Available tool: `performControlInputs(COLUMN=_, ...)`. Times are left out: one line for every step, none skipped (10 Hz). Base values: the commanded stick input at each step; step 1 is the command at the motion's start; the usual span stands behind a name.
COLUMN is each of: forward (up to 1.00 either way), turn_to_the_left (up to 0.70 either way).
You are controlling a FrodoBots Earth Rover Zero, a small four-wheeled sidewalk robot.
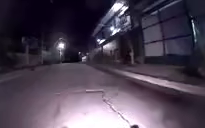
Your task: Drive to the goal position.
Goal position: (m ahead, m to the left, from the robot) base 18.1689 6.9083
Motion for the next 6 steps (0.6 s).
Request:
performControlInputs(forward=0.7, turn_to_the_left=0.0)
performControlInputs(forward=0.7, turn_to_the_left=0.0)
performControlInputs(forward=0.7, turn_to_the_left=0.0)
performControlInputs(forward=0.7, turn_to_the_left=0.0)
performControlInputs(forward=0.7, turn_to_the_left=0.0)
performControlInputs(forward=0.7, turn_to_the_left=0.0)
